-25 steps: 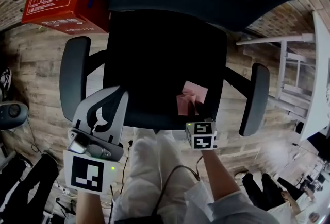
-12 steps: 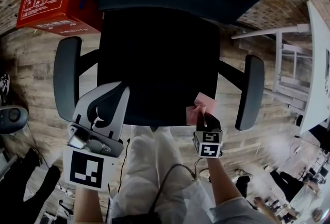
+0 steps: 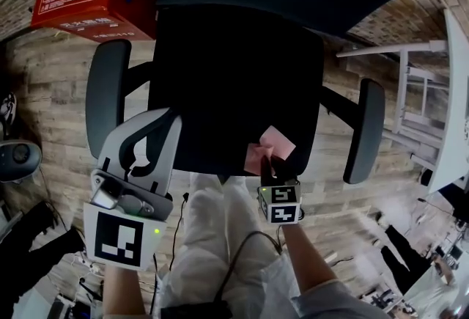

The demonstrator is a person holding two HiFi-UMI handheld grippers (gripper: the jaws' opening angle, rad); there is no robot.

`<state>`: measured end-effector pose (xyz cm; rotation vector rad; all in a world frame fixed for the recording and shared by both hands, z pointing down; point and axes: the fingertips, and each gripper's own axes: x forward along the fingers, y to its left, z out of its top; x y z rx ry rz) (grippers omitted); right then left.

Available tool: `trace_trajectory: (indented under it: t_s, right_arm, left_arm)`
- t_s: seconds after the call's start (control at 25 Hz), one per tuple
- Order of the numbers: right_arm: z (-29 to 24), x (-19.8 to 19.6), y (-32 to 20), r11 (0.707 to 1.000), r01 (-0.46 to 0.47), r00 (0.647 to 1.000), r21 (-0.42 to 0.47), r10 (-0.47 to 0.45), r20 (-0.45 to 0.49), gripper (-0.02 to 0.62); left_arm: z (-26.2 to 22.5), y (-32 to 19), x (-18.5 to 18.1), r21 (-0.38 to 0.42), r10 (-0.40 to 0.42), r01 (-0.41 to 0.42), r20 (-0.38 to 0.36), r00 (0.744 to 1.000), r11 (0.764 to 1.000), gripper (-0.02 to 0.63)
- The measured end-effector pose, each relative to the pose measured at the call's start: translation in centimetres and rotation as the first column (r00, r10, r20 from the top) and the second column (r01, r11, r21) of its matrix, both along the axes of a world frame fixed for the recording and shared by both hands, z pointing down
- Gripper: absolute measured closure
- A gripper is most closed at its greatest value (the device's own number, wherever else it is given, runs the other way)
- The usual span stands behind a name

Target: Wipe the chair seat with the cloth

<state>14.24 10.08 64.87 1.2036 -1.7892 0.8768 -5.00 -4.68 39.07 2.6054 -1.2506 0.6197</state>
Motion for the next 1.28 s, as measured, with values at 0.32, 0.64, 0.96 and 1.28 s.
trace_trajectory:
  t_s: [0.32, 0.64, 0.96, 1.28]
  right_arm:
    - [-0.7, -10.0, -0.5, 0.985, 0.172, 0.978, 0.025, -0.174, 0.119, 0.543]
    - [-0.9, -20.1, -0.8, 0.944, 0.323, 0.921, 0.063, -0.329, 0.210, 0.543]
    - [-2.1, -28.6, -0.9, 0.885, 0.451, 0.845, 0.115, -0.465, 0.266, 0.543]
    - [-3.7, -27.4, -1.5, 0.879, 0.456, 0.841, 0.138, -0.476, 0.256, 0.543]
  left_arm:
    - [-0.2, 0.8, -3.8, 0.010, -0.072, 0.072, 0.009, 0.997, 0.997, 0.588]
    - [-0.1, 1.8, -7.6, 0.016, -0.147, 0.147, 0.021, 0.989, 0.989, 0.588]
    - [0.1, 2.8, -10.2, 0.011, -0.198, 0.198, 0.033, 0.980, 0.980, 0.588]
    - [-0.8, 2.9, -9.7, 0.024, -0.194, 0.193, 0.039, 0.980, 0.981, 0.588]
